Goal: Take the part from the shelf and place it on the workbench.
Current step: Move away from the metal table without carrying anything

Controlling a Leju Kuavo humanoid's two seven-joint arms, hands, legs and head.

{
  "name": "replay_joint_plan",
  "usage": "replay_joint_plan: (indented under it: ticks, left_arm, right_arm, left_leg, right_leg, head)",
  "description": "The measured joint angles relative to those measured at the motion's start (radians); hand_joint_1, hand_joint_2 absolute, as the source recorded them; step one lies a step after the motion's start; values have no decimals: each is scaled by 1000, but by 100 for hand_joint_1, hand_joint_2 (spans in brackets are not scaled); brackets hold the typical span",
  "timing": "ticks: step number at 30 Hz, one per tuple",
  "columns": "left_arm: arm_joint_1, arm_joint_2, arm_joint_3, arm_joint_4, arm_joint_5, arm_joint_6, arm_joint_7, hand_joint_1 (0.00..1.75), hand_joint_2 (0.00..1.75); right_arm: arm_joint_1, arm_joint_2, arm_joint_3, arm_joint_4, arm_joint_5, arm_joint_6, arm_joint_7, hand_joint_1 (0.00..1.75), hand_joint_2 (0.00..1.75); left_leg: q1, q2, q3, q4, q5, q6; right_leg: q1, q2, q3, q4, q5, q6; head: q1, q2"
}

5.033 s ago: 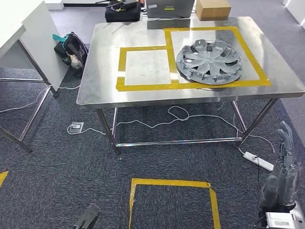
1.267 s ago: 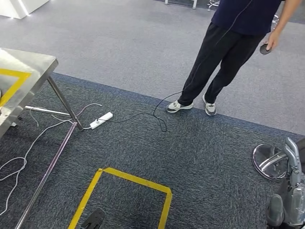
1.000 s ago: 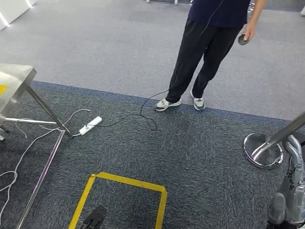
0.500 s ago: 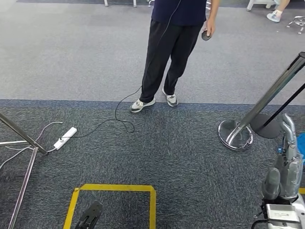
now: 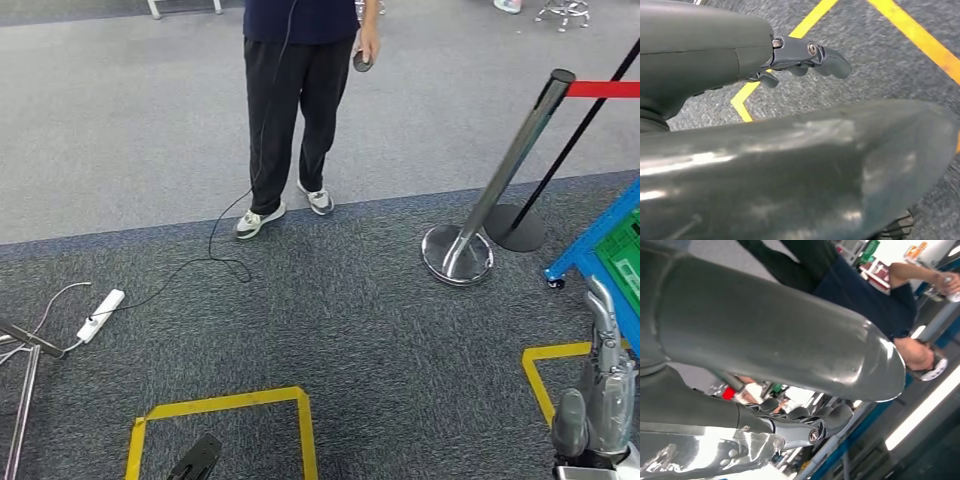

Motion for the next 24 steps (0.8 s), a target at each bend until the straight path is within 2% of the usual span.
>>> replay_joint_plan:
  ticks: [2,3,4,5,6,7,9,10,11,13,14,15,17,18,19,20,21,22,24]
  left_arm:
    - [1,-3,0,0,-4,-3,0,0,0]
    - [2,-4,0,0,-6,-5,1,0,0]
    - [4,-5,0,0,-8,-6,2,0,0]
    - [5,-6,-1,0,-10,-7,3,0,0]
    - [4,-8,-1,0,-11,-8,4,0,0]
    - [3,-9,-1,0,-12,-8,3,0,0]
    - [-1,-11,-1,0,-12,-8,2,0,0]
    - [-2,-12,-1,0,-11,-7,1,0,0]
    - [-3,-13,-1,0,-10,-6,1,0,0]
    - [-8,-14,-1,0,-6,-5,2,0,0]
    - [-12,-14,0,0,-4,-5,3,0,0]
    - [-17,-13,0,0,-1,-5,5,0,0]
    - [-24,-12,1,0,6,-6,6,0,0]
    - [-24,-10,2,0,10,-6,6,0,0]
    - [-25,-8,4,0,14,-6,6,0,0]
    - [-25,-6,6,0,16,-5,6,0,0]
    - [-27,-4,9,0,19,-5,6,0,0]
    - [-28,-3,13,0,21,-4,6,0,0]
    - [-31,-1,20,0,25,-2,6,0,0]
  right_arm:
    - [7,3,0,-8,3,0,0,0,0]
    - [7,3,0,-8,7,1,1,0,0]
    - [7,4,0,-7,12,1,1,0,0]
    - [7,4,0,-6,17,1,2,0,0]
    - [6,5,1,-5,23,0,2,0,0]
    - [5,5,2,-5,27,-1,2,0,0]
    - [1,5,3,-5,31,-4,2,0,0]
    - [-3,5,3,-5,32,-5,3,0,0]
    - [-7,5,5,-5,32,-5,6,0,0]
    - [-20,4,6,-3,27,-1,17,0,0]
    - [-31,4,7,0,22,2,23,0,0]
    - [-48,2,8,5,18,5,29,0,0]
    - [-91,-2,11,20,10,12,37,0,0]
    - [-112,-3,12,28,7,14,41,0,0]
    - [-127,-4,13,37,4,16,44,0,0]
    - [-139,-4,14,44,0,17,48,0,0]
    - [-150,-5,15,50,-5,19,51,0,0]
    - [-159,-5,17,55,-10,21,55,0,0]
    - [-175,-7,19,61,-19,24,60,0,0]
  left_leg:
    - [2,-48,-48,104,-56,-4]
    - [2,-57,-83,173,-85,-5]
    - [2,-61,-113,227,-100,-5]
    - [2,-63,-131,253,-97,-5]
    - [2,-66,-129,240,-74,-4]
    - [4,-75,-109,191,-38,-3]
    - [11,-122,-49,59,25,-3]
    - [14,-142,-28,12,39,-2]
    - [14,-154,-17,-12,42,0]
    - [11,-136,-14,-20,42,11]
    - [9,-123,-13,-22,44,18]
    - [9,-109,-12,-25,46,25]
    - [5,-79,-11,-27,47,36]
    - [2,-63,-11,-27,46,39]
    - [1,-48,-11,-26,45,41]
    - [0,-33,-11,-26,45,41]
    - [-1,-19,-10,-26,44,41]
    - [-1,-6,-8,-26,42,40]
    - [-4,15,-2,-26,37,33]
  right_leg:
    - [-4,21,2,-3,2,-7]
    - [-4,33,1,-3,2,-10]
    - [-4,46,1,-3,1,-11]
    - [-4,61,1,-3,1,-11]
    - [-4,76,1,-3,2,-10]
    - [-6,91,2,-3,3,-8]
    - [-7,120,-1,2,5,-1]
    - [-8,133,-5,4,6,5]
    - [-9,146,-9,4,7,12]
    - [-14,166,-18,0,13,25]
    - [-14,150,-25,3,12,30]
    - [-12,120,-37,21,2,34]
    - [-9,42,-86,117,-50,39]
    - [-9,23,-119,186,-82,41]
    - [-9,15,-147,246,-104,43]
    - [-9,12,-160,277,-109,44]
    - [-9,10,-153,271,-97,44]
    - [-9,4,-126,224,-69,44]
    - [-5,-36,-47,89,-19,39]
  head:
    - [-4,0]
    - [-6,0]
    - [-7,0]
    - [-7,0]
    - [-7,0]
    - [-7,0]
    - [-7,0]
    - [-7,0]
    - [-7,0]
    - [-8,0]
    - [-7,0]
    - [-4,0]
    - [3,0]
    - [5,0]
    - [4,0]
    - [4,0]
    - [5,0]
    - [4,0]
    - [4,0]
